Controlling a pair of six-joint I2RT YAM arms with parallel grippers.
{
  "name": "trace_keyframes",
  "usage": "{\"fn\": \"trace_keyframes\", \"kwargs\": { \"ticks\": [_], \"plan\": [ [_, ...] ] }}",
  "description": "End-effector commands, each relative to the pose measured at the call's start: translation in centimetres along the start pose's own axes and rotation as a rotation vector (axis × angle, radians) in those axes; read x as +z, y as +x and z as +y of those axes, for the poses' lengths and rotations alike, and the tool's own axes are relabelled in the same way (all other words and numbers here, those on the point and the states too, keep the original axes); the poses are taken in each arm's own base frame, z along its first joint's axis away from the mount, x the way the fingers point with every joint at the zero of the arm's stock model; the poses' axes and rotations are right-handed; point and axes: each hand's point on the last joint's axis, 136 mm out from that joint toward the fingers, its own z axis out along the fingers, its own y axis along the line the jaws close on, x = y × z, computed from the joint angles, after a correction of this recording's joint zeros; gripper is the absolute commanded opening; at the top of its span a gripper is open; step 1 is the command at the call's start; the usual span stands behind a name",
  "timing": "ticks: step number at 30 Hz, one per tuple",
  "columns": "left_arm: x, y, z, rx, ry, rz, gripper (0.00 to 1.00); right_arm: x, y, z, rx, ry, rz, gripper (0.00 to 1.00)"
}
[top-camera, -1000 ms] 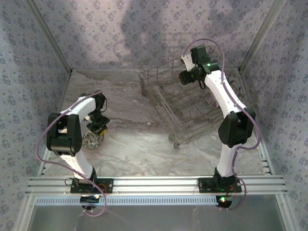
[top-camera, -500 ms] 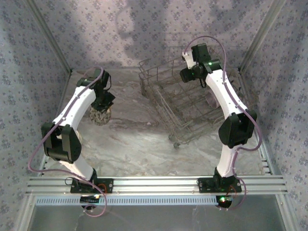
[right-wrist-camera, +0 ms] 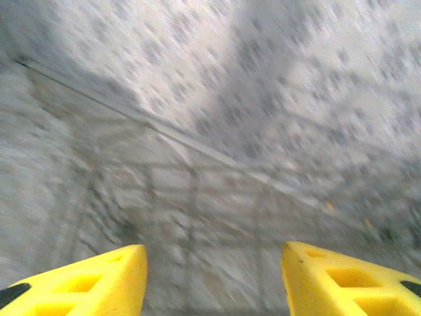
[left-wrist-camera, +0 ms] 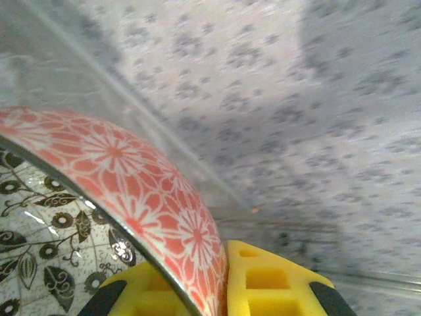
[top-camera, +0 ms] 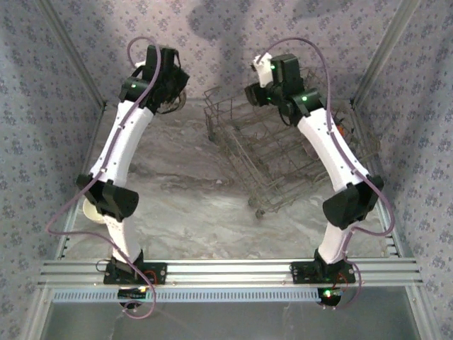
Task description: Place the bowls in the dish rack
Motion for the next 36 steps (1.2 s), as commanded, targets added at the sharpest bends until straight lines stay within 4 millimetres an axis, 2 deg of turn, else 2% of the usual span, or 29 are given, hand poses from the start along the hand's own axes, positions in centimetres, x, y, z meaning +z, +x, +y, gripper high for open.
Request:
{"fn": "trace_keyframes", "kwargs": {
  "ticks": [1,5,8,15,19,24,31,36],
  "plan": [
    [-1.6,-2.7,-4.7,-0.054,0.133,-0.134,0.01,-2.6,-5.1,2.5,0.071,-0.076,-0.201,0.57],
    [-2.7,-2.5,-8.0,-0.047,0.207,-0.185,0.00,-3.3,-6.1,6.7,0.113,-0.176,-0.292,0.57],
    [-3.3,-1.9,-9.8,-0.055,0.263,-0.177,0.00,-2.9,-6.0,8.1,0.160,-0.197,-0.336,0.57],
    [-4.1,0.0,-11.1,-0.046,0.304,-0.138,0.00,-2.3,-6.6,9.2,0.231,-0.217,-0.438,0.56],
    [-4.4,0.8,-11.4,-0.042,0.308,-0.122,0.00,-1.2,-6.2,9.2,0.247,-0.177,-0.453,0.56],
    [-4.4,1.3,-11.3,-0.049,0.301,-0.110,0.00,-0.7,-6.6,10.6,0.246,-0.225,-0.494,0.55],
    [-4.7,1.8,-11.2,-0.060,0.294,-0.096,0.00,2.4,-5.6,10.1,0.237,-0.097,-0.430,0.53],
    [-4.9,2.0,-11.0,-0.067,0.281,-0.097,0.00,3.1,-6.3,9.9,0.285,-0.026,-0.495,0.50]
  ]
}}
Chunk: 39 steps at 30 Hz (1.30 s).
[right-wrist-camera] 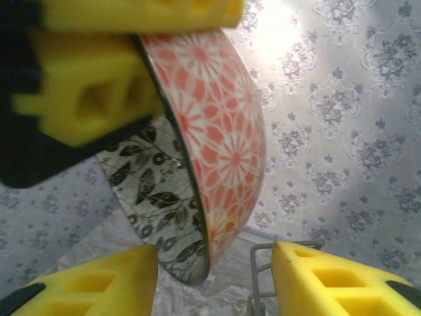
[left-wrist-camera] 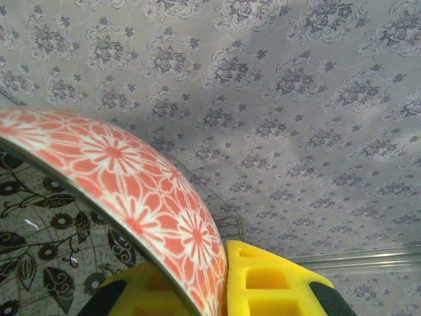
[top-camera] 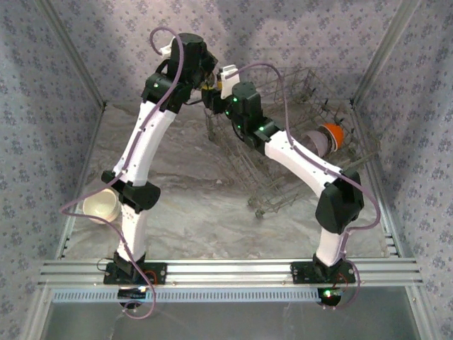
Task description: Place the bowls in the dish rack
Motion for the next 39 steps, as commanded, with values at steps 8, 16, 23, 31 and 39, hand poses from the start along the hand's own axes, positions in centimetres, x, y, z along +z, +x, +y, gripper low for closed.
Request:
{"fn": "trace_keyframes", "kwargs": {
  "ticks": [8,16,23,31,39],
  "plan": [
    [-1.9,-2.1,-1.2,-0.092,0.026,-0.085,0.00,1.2,-3.5,-1.7,0.126,0.186,-0.168,0.43],
    [-1.5,-2.1,-1.1,-0.113,0.024,-0.089,0.00,1.7,-3.4,-1.5,0.165,0.190,-0.171,0.30],
    [-1.3,-2.2,-0.8,-0.116,0.018,-0.091,0.00,2.1,-3.0,-1.2,0.159,0.186,-0.157,0.14],
    [-0.6,-1.5,-0.2,-0.118,-0.003,-0.076,0.03,2.3,-3.4,-1.1,0.167,0.185,-0.154,0.00],
    [-0.6,-1.4,-0.3,-0.109,0.004,-0.067,0.24,2.0,-3.3,-2.1,0.176,0.234,-0.144,0.00]
  ]
}}
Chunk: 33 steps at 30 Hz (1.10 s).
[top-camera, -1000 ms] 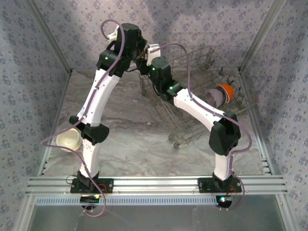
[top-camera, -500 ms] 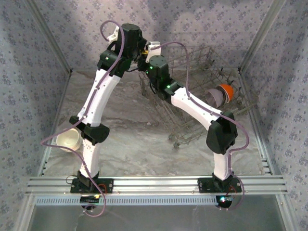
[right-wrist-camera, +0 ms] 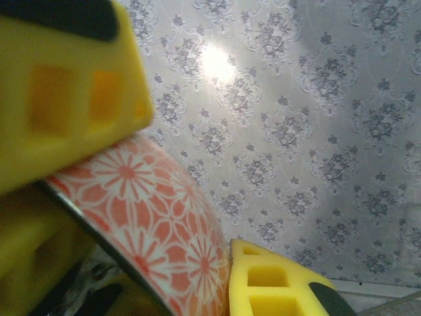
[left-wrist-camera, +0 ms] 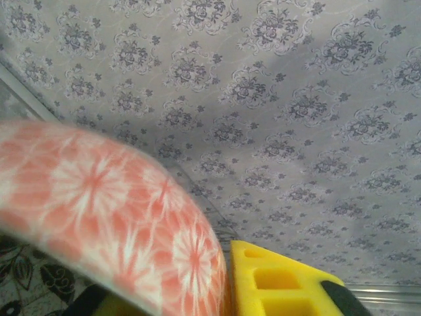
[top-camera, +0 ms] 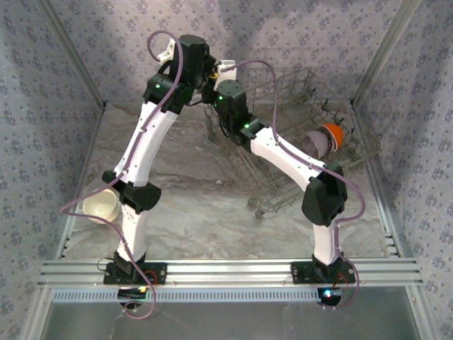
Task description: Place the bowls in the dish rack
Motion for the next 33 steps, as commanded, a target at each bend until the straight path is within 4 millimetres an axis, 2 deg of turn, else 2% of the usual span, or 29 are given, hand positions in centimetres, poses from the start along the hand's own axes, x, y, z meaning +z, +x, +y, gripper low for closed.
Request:
{"fn": "trace_keyframes", "kwargs": {
  "ticks": [1,4,8,12,15,19,23,26,29,33],
  "plan": [
    [-0.5,-0.9,-1.3,0.006,0.053,-0.010,0.31,0.1,-1.5,-1.2,0.042,0.050,-0.024,0.00],
    [-0.9,-1.0,-1.8,0.029,0.069,-0.011,0.51,0.5,-1.3,-3.9,0.065,0.113,0.003,0.00],
    [-1.0,-0.7,-2.4,0.053,0.102,0.006,0.70,-0.1,-2.3,-5.5,0.005,0.172,-0.021,0.00],
    [-1.0,0.0,-3.1,0.078,0.141,0.043,0.80,0.1,-2.8,-7.9,0.003,0.227,-0.004,0.00],
    [-1.5,-0.1,-3.6,0.127,0.161,0.050,0.83,-0.3,-4.2,-10.2,-0.040,0.291,-0.009,0.00],
    [-2.3,-0.6,-3.8,0.290,0.182,0.060,0.85,-1.8,-6.1,-16.2,-0.091,0.430,0.028,0.00],
    [-1.9,-1.6,-0.9,0.420,0.090,0.079,0.86,-5.0,-7.7,-22.9,-0.167,0.588,0.092,0.00],
    [-1.1,-2.3,2.4,0.499,-0.004,0.086,0.87,-8.0,-9.1,-26.2,-0.286,0.678,0.127,0.00],
    [-0.2,-2.4,5.7,0.550,-0.062,0.119,0.87,-11.0,-9.7,-28.8,-0.391,0.758,0.203,0.00],
    [0.8,-2.1,9.7,0.561,-0.085,0.209,0.88,-14.0,-8.9,-30.9,-0.555,0.833,0.333,0.00]
  ]
}}
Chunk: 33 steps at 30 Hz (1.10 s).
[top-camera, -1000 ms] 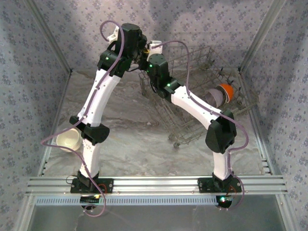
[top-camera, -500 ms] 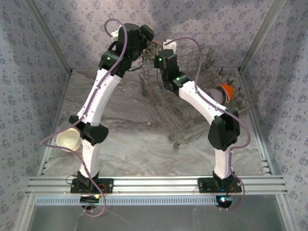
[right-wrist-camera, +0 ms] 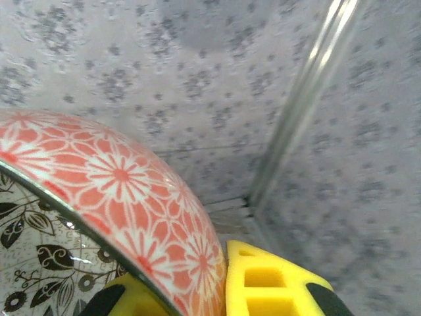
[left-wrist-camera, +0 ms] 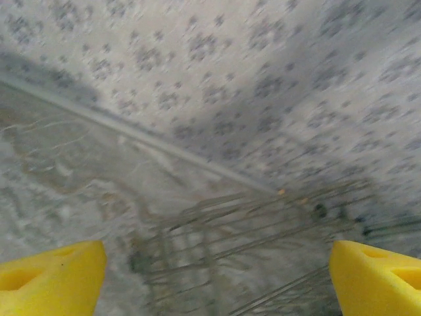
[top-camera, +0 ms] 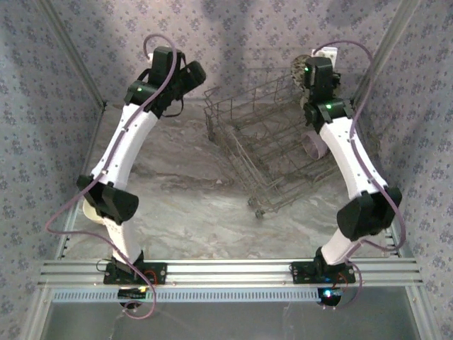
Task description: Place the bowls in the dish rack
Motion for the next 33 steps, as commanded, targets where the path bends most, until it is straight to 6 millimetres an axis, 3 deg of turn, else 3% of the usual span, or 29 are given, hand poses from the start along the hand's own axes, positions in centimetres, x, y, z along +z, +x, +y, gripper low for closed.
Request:
{"fn": "trace_keyframes", "kwargs": {
  "ticks": [1,8,18,33],
  "plan": [
    [0.0,0.9,1.0,0.052,0.071,0.057,0.88,-1.3,1.9,-2.0,-0.220,0.067,0.064,0.00],
    [1.6,3.3,3.4,0.066,0.119,0.146,0.88,-2.4,6.4,-4.1,-0.457,0.172,0.209,0.00],
    [2.7,6.3,5.3,0.116,0.072,0.246,0.88,-5.0,11.2,-2.8,-0.679,0.158,0.306,0.00],
    [3.0,8.0,6.5,0.147,0.055,0.293,0.87,-4.2,14.7,-0.2,-0.863,0.216,0.359,0.00]
  ]
}}
